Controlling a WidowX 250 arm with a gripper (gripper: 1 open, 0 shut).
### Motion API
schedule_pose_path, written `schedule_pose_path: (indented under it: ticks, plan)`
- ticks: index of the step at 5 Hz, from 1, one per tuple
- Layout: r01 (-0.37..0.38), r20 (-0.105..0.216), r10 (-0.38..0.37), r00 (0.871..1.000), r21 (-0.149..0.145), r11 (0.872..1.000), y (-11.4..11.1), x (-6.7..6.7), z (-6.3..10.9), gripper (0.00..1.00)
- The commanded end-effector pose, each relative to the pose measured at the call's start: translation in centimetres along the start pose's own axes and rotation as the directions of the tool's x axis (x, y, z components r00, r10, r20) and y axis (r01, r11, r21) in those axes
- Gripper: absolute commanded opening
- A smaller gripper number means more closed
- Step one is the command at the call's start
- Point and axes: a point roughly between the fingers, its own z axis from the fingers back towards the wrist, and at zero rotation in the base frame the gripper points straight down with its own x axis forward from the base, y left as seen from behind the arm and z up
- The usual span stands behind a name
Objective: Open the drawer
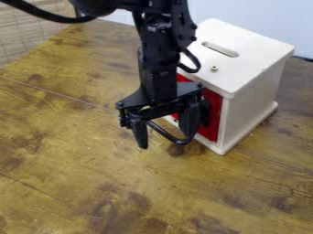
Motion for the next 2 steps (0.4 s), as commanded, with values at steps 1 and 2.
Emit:
schedule_pose_path:
  ticks: [1, 2]
  plan:
    - [-0.04, 0.049, 0.045, 0.998, -0.101, 0.994, -0.2, 1.5, 2.1, 1.0]
    - [-0.052, 0.035, 0.056, 0.998, -0.116, 0.992, 0.5, 2.6, 1.1, 1.0]
